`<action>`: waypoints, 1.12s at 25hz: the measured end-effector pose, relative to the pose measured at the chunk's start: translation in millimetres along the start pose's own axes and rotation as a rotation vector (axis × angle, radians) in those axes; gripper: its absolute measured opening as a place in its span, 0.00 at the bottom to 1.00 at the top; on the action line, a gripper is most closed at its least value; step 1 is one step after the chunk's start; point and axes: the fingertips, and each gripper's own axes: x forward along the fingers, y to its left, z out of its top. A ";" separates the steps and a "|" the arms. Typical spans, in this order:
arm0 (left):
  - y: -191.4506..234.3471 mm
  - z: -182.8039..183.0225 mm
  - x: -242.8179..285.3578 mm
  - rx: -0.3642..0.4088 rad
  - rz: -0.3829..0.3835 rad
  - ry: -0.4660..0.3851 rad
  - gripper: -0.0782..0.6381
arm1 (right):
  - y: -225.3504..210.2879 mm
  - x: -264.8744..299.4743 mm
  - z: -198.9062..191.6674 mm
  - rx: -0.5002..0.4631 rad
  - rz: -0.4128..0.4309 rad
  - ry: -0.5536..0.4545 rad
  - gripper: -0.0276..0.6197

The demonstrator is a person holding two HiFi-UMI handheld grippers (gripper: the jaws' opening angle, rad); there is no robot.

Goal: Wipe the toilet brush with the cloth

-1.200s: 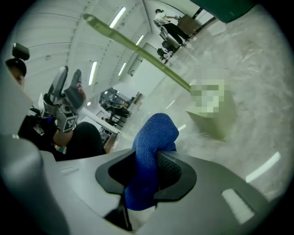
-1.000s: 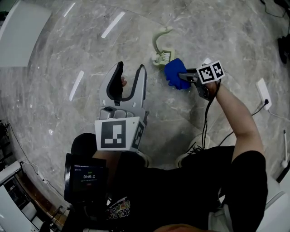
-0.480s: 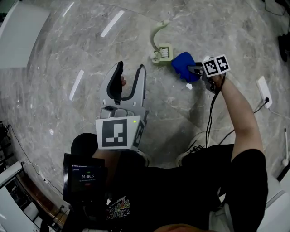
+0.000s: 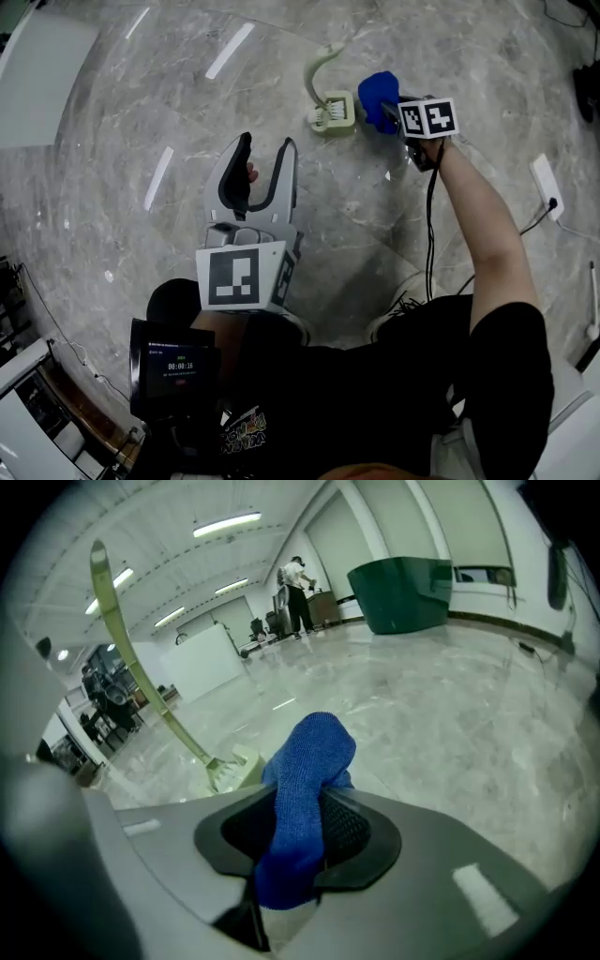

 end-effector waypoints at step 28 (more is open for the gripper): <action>0.7 -4.6 -15.2 0.029 -0.013 0.025 0.40 | 39.6 -3.0 -98.1 -0.575 0.250 0.401 0.23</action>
